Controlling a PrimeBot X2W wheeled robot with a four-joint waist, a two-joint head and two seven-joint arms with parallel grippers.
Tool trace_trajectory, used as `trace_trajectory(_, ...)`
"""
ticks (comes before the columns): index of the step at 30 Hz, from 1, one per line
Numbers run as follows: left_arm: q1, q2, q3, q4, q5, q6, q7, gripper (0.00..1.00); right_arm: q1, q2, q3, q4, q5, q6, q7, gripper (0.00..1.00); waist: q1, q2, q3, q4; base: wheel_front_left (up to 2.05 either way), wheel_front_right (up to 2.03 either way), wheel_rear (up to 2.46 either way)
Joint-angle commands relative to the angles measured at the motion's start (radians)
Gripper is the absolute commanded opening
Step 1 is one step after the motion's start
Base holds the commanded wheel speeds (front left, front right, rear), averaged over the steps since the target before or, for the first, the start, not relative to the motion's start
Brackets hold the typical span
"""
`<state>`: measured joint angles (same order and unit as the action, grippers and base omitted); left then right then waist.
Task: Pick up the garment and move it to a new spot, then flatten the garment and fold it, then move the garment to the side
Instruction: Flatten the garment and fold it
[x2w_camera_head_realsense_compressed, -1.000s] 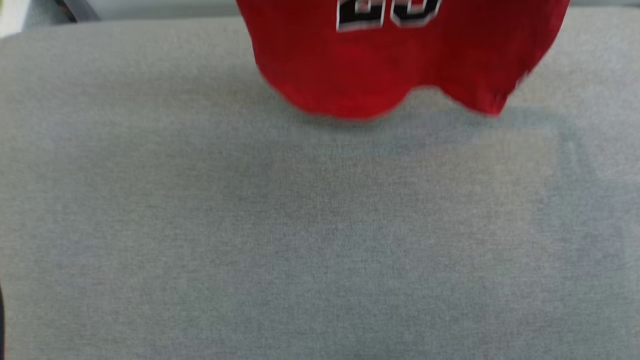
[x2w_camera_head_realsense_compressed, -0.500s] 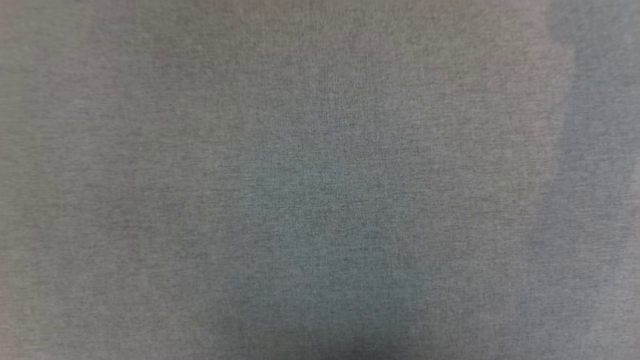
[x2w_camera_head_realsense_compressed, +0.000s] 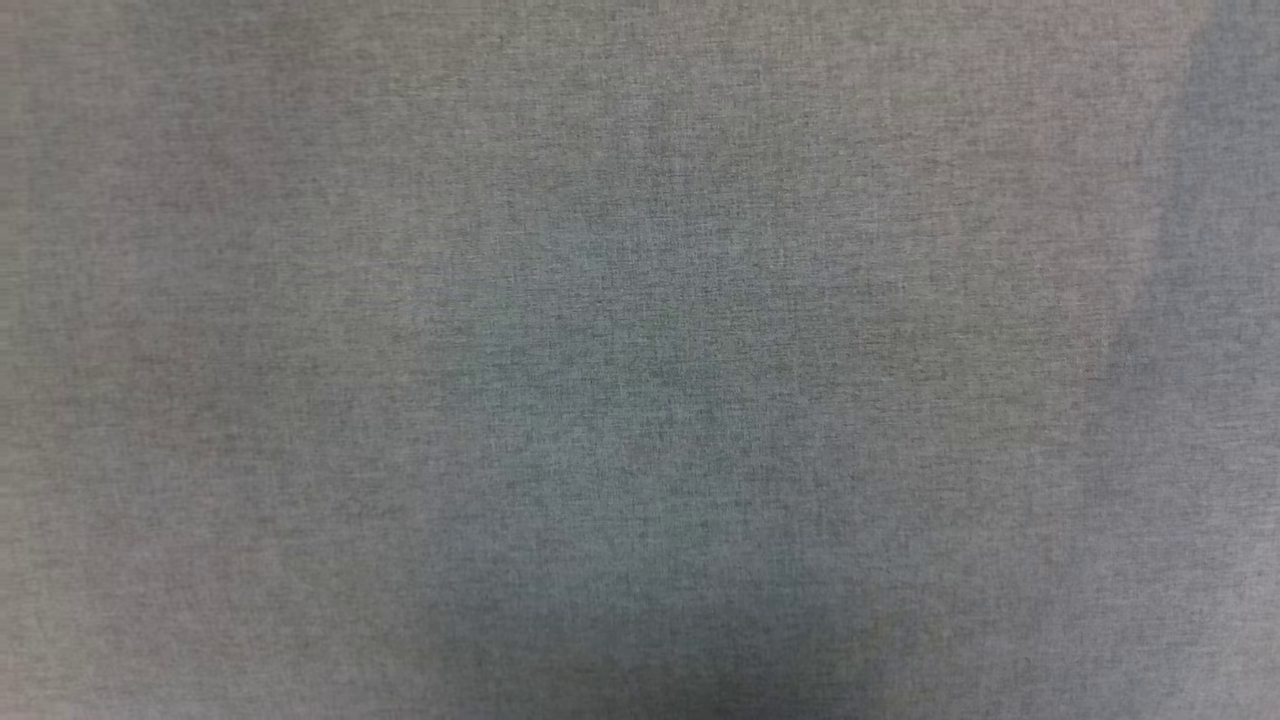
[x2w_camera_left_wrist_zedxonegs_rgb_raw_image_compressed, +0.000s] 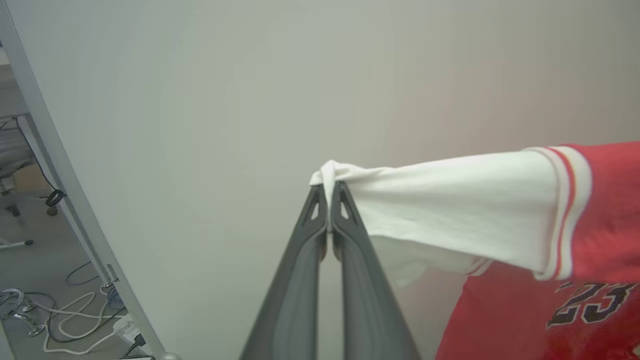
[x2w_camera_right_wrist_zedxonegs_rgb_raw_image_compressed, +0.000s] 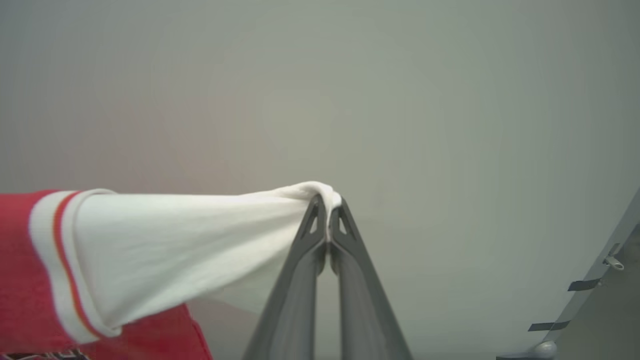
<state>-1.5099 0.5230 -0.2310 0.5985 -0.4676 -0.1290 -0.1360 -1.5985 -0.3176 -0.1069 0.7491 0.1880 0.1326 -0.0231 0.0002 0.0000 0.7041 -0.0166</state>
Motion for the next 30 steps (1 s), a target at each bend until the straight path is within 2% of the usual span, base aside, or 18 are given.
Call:
trace_trajectory(1, 0.048, -0.004, -0.005, 0.008, -0.014, -0.001, -0.017, 0.00, 0.039, -0.002, 0.007, 0.009, 0.015, -0.002, -0.013, 0.00, -0.0002, 0.0000, -0.019, 0.008, 0.00, 0.00, 0.00)
trace_trajectory(8, 0.310, -0.033, -0.053, 0.022, -0.084, -0.001, -0.069, 0.00, 0.253, -0.030, 0.088, 0.035, 0.079, -0.002, -0.013, 0.00, -0.0002, 0.0000, -0.102, 0.020, 0.00, 0.00, 0.00)
trace_trajectory(14, 0.529, -0.058, -0.101, 0.032, -0.150, -0.002, -0.069, 0.00, 0.453, -0.050, 0.133, 0.010, 0.168, -0.002, 0.029, 0.00, -0.0002, 0.0000, -0.196, 0.028, 0.00, 0.00, 0.00)
trace_trajectory(15, 0.669, -0.060, -0.106, 0.037, -0.191, -0.002, -0.069, 0.00, 0.616, -0.088, 0.184, -0.037, 0.210, -0.002, 0.086, 0.00, -0.0002, 0.0000, -0.275, 0.032, 0.00, 0.00, 0.00)
trace_trajectory(20, 0.765, -0.046, -0.113, 0.035, -0.227, -0.002, -0.038, 0.00, 0.735, -0.133, 0.195, -0.068, 0.233, -0.002, 0.138, 0.00, -0.0002, 0.0000, -0.343, 0.037, 0.00, 0.00, 0.00)
trace_trajectory(25, 0.870, -0.016, -0.189, -0.019, -0.252, -0.002, 0.037, 0.00, 0.853, -0.160, 0.202, -0.091, 0.274, -0.002, 0.219, 0.00, -0.0002, 0.0000, -0.405, 0.041, 0.00, 0.00, 0.00)
trace_trajectory(30, 0.975, -0.004, -0.213, -0.052, -0.306, -0.002, 0.098, 0.00, 0.968, -0.177, 0.199, -0.118, 0.318, -0.002, 0.285, 0.00, -0.0002, 0.0000, -0.462, 0.043, 0.00, 0.00, 0.00)
